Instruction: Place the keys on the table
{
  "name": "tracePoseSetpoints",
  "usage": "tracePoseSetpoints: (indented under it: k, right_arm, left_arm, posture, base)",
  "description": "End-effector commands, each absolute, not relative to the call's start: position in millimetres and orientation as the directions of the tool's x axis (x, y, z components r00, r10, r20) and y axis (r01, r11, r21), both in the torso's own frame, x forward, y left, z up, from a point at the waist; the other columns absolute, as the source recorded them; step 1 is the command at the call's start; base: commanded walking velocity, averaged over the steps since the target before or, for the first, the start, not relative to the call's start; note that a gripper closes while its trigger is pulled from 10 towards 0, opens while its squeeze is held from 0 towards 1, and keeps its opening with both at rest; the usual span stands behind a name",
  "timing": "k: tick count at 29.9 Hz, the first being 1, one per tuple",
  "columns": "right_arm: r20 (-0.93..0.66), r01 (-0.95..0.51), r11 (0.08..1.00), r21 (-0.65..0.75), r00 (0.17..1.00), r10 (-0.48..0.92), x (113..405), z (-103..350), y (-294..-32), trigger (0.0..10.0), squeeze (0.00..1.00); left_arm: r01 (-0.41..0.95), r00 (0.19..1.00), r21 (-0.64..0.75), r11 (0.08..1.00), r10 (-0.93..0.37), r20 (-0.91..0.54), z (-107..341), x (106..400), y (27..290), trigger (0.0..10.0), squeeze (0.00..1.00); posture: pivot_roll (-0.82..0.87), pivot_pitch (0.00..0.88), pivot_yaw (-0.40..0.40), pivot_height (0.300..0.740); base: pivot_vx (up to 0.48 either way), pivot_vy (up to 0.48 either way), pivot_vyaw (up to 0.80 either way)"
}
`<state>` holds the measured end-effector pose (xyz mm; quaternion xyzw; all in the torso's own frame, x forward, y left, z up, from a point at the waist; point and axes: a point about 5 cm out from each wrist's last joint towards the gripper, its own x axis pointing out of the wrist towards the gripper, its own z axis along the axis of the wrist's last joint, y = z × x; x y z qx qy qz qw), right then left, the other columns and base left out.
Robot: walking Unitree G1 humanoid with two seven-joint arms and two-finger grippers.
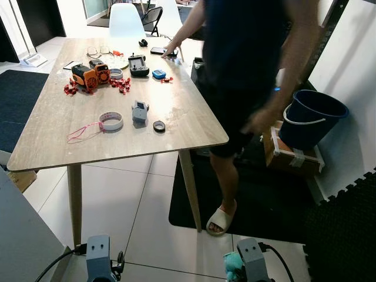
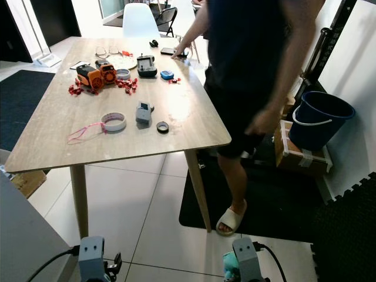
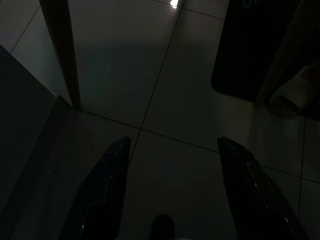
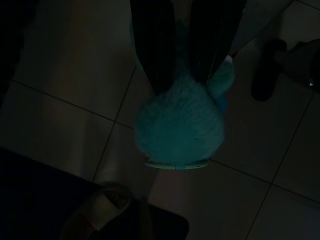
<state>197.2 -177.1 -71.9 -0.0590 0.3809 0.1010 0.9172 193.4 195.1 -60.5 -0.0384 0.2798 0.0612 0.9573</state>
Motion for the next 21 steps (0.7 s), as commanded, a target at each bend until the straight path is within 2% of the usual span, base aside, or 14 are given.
tracePoseSetpoints:
  k: [1,21]
  right_arm:
    - [-0.728,-0.218,0.975,-0.030,0.673,0.128,191.7,-75.2,-179.3,10.0,0.00]
    - [-0.729,-0.218,0.975,-0.036,0.673,0.124,191.1,-75.2,-180.7,10.0,0.00]
  left_arm:
    - [-0.132,0.827,-0.049,0.990,0.082,-0.556,-64.6,187.6,189.5,10.0,0.00]
    - [-0.120,0.829,-0.044,0.992,0.076,-0.553,-64.2,188.1,188.6,10.0,0.00]
  posture:
    - [0.05,0.061,-0.055,0.740]
    - [0.04,0.051,-0.050,0.740]
  base:
    - [0.000,0.000,0.00]
    - [0.000,0.000,0.00]
